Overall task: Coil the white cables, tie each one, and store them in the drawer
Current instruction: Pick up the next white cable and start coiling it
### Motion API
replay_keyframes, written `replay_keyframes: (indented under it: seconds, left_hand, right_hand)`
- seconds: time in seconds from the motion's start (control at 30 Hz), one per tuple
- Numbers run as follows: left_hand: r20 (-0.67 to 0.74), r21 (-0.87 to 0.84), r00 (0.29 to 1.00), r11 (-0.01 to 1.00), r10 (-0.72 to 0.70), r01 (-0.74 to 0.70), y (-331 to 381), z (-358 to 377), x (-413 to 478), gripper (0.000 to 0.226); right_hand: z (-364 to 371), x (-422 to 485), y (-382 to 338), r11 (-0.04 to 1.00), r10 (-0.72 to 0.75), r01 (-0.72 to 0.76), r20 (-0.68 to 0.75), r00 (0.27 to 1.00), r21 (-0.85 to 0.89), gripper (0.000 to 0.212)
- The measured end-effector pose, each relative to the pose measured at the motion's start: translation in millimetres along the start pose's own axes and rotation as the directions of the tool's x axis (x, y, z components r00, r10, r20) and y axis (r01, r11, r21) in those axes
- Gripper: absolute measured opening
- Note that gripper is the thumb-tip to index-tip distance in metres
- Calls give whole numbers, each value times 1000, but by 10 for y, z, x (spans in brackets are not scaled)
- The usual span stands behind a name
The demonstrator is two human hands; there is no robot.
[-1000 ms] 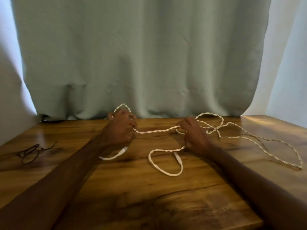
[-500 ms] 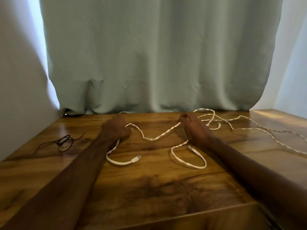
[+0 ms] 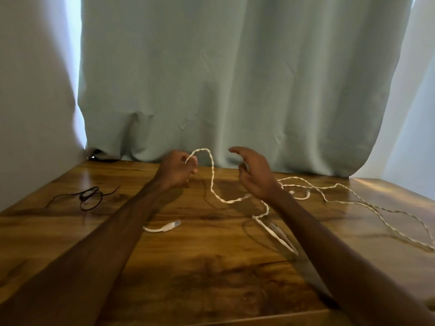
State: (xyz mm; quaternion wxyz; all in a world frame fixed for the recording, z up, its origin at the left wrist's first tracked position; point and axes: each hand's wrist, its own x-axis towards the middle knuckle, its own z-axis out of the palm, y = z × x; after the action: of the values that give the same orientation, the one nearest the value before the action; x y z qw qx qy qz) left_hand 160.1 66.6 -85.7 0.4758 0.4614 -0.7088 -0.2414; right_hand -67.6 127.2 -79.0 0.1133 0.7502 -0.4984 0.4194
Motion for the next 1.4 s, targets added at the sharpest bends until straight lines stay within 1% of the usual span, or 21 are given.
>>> replay_keyframes:
  seconds: [0.1,0.13,0.17,0.23,0.33,0.4,0.5,0.57,0.63,0.7,0.77,0.8,0.87,0.97,1.03,1.07,1.13,1.2,1.23,1.33,1.4]
  left_hand:
    - [144,-28,980,990,141,-138,135,72,-45,24]
    - [180,-12,968,984,176,-177,157,75,-46,25]
    - [200,0,959,979,201,-206,182,64,-54,26]
    - [195,-21,953,972,233,-234,221,15,-64,29]
    - [237,-74,955,983,179,-166,230,-103,-52,38]
    - [292,-99,950,991,111,-85,215,-178,-18,43]
    - [343,-248,939,966,13,77,147,-264,11,36]
    - [389,-319,921,935,-21,156,101,-294,3,30]
    - [413,-457,908,848,-66,270,44,-312,11,24]
    - [415,-650,904,664,-98,370,-29,-322,55,24]
    - [416,-781,906,482,-72,397,-102,-319,97,33]
    - [415,-812,908,426,-56,398,-121,-309,110,36]
    - [408,-828,912,404,-41,389,-135,-266,126,36]
    - [390,-798,920,489,-27,353,-92,-172,120,34]
    - [390,-765,921,546,-27,340,-28,-117,96,34]
    - [399,-753,917,562,-23,342,12,-91,81,34]
    - [452,-733,892,571,2,370,100,-52,36,32]
    - [533,-716,844,560,54,416,188,-40,-11,30]
    - [576,-710,813,548,92,441,228,-43,-34,29]
    - [670,-699,712,505,212,507,332,-52,-97,33]
    - [699,-694,665,473,263,543,377,-27,-135,35]
  right_hand:
    - [176,227,-86,983,-98,117,133,986,-140,68]
    - [255,289,-80,976,-106,134,168,980,-169,61]
    - [338,329,-77,974,-102,135,182,978,-180,47]
    - [460,324,-74,989,-62,80,142,988,-126,21]
    - [593,222,-5,1000,-22,22,-6,1000,-2,17]
    - [589,199,45,999,-7,4,-68,998,-40,17]
    - [516,235,172,991,-6,-11,-130,992,-133,18]
    - [431,239,278,981,65,-91,-155,986,-170,22]
    - [331,218,425,953,215,-244,-172,961,-177,26]
    - [238,158,592,902,354,-384,-167,920,-198,25]
    - [183,86,712,872,416,-434,-123,901,-228,22]
    - [179,69,739,871,422,-430,-88,902,-238,23]
    - [206,78,742,891,386,-372,5,922,-259,30]
    - [198,147,570,912,299,-235,151,942,-335,66]
    - [195,174,351,965,165,-111,219,962,-239,77]
    - [222,174,234,987,92,-57,235,968,-152,74]
    - [301,168,29,1000,0,-3,231,973,16,54]
    - [377,178,-78,992,-56,36,170,984,118,30]
    - [392,181,-99,988,-54,33,139,989,152,25]
    - [356,208,-58,969,1,-4,12,1000,247,23]
    - [275,221,-55,968,-6,27,-84,996,250,23]
